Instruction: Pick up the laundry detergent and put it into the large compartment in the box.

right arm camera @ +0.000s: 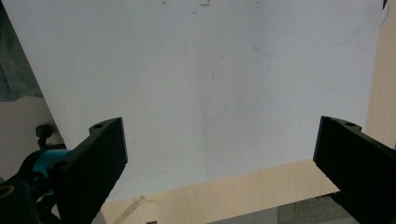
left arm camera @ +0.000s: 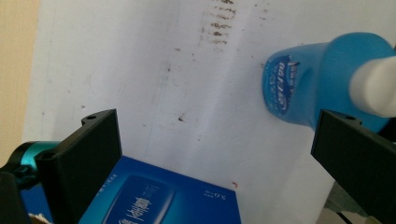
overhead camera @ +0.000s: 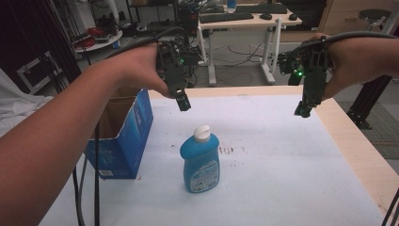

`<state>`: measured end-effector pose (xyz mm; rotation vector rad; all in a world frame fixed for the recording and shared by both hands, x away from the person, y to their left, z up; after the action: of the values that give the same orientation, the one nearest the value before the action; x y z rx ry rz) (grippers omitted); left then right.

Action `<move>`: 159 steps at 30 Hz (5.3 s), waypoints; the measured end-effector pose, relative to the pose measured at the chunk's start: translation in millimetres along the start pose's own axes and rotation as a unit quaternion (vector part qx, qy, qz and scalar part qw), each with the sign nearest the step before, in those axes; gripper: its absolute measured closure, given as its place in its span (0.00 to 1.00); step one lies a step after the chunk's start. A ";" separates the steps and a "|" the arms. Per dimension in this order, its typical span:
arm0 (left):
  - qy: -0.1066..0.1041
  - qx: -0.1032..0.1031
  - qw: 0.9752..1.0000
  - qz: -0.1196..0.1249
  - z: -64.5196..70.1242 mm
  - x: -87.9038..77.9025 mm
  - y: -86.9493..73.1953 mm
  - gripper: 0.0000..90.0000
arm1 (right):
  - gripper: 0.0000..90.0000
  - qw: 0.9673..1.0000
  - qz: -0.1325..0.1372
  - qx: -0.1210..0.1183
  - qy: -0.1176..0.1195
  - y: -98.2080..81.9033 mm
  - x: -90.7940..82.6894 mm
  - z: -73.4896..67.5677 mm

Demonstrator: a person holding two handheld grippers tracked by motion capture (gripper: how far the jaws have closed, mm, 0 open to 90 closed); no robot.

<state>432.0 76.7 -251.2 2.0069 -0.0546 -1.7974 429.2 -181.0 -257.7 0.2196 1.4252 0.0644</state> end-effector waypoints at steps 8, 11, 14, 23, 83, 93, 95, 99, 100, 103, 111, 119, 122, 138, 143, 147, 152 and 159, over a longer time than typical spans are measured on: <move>-0.033 -0.010 0.999 0.018 28.6 0.8 -8.1 0.02 | 0.02 1.000 -0.014 -0.008 -0.002 -3.6 9.5 -0.8; -0.035 -0.013 0.999 0.018 34.3 2.2 -13.1 0.02 | 0.02 1.000 -0.008 -0.008 -0.005 -2.8 9.9 -0.5; -0.037 -0.013 0.999 0.022 38.3 1.4 -16.4 0.02 | 0.02 1.000 -0.012 -0.007 -0.006 -2.7 9.7 -0.8; -0.049 -0.004 0.999 0.016 51.7 11.3 -12.6 0.02 | 0.02 1.000 -0.014 -0.009 -0.007 -0.5 10.8 -1.9; -0.053 -0.042 0.997 -0.047 80.7 88.1 3.3 0.04 | 0.02 1.000 -0.007 -0.016 -0.007 -8.7 13.5 -7.0; -0.055 -0.038 0.997 -0.049 79.8 88.0 3.3 0.10 | 0.02 1.000 -0.010 -0.012 -0.008 -9.0 14.7 -7.0; -0.054 -0.037 0.997 -0.050 79.8 88.3 3.1 0.10 | 0.02 1.000 -0.010 -0.013 -0.008 -8.9 15.0 -6.8; -0.059 -0.035 0.996 -0.052 80.4 87.8 3.2 0.15 | 0.02 1.000 -0.010 -0.013 -0.007 -7.3 16.2 -7.0; -0.061 -0.034 0.996 -0.051 80.3 87.3 3.2 0.15 | 0.02 1.000 -0.010 -0.014 -0.007 -6.9 16.3 -7.1; -0.059 -0.035 0.996 -0.054 80.3 87.4 2.8 0.16 | 0.02 1.000 -0.012 -0.018 -0.006 -6.4 17.1 -6.9; -0.054 -0.037 0.996 -0.053 80.7 87.9 2.7 0.18 | 0.02 1.000 -0.011 -0.019 -0.006 -5.2 17.1 -7.1; -0.054 -0.034 0.996 -0.055 83.2 87.0 3.5 0.25 | 0.02 1.000 -0.010 -0.017 -0.008 -6.4 16.5 -6.8; -0.053 -0.034 0.997 -0.054 84.1 86.8 4.1 0.26 | 0.02 1.000 -0.011 -0.017 -0.008 -6.4 16.5 -6.8; -0.054 -0.015 0.996 -0.064 85.1 88.0 4.1 0.40 | 0.02 1.000 -0.013 -0.021 -0.007 -5.3 21.2 -5.7; -0.051 -0.018 0.996 -0.072 85.4 88.6 4.9 0.42 | 0.02 1.000 -0.013 -0.018 -0.007 -6.4 21.4 -5.7; -0.046 -0.021 0.996 -0.079 86.2 88.6 5.8 0.42 | 0.02 1.000 -0.013 -0.016 -0.008 -6.5 20.7 -6.5; -0.032 -0.006 0.996 -0.078 86.9 80.6 8.3 0.42 | 0.02 1.000 -0.011 -0.018 -0.008 -7.2 19.5 -6.7; -0.032 -0.013 0.997 -0.065 76.9 47.9 9.8 0.42 | 0.02 1.000 -0.011 -0.016 -0.010 -8.7 18.1 -7.3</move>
<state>368.6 30.0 -296.9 1.9752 0.0818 -1.9310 423.9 -185.6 -277.8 0.1791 1.4048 0.0668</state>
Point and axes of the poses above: each handheld gripper's, and its own axes: x roughly forward along the jaws, y roughly out of its top, z roughly to its right, the point moved 4 cm from there along x, roughly forward along the jaws, and after that the axes turned 10 degrees about z, right-handed, at the moved point
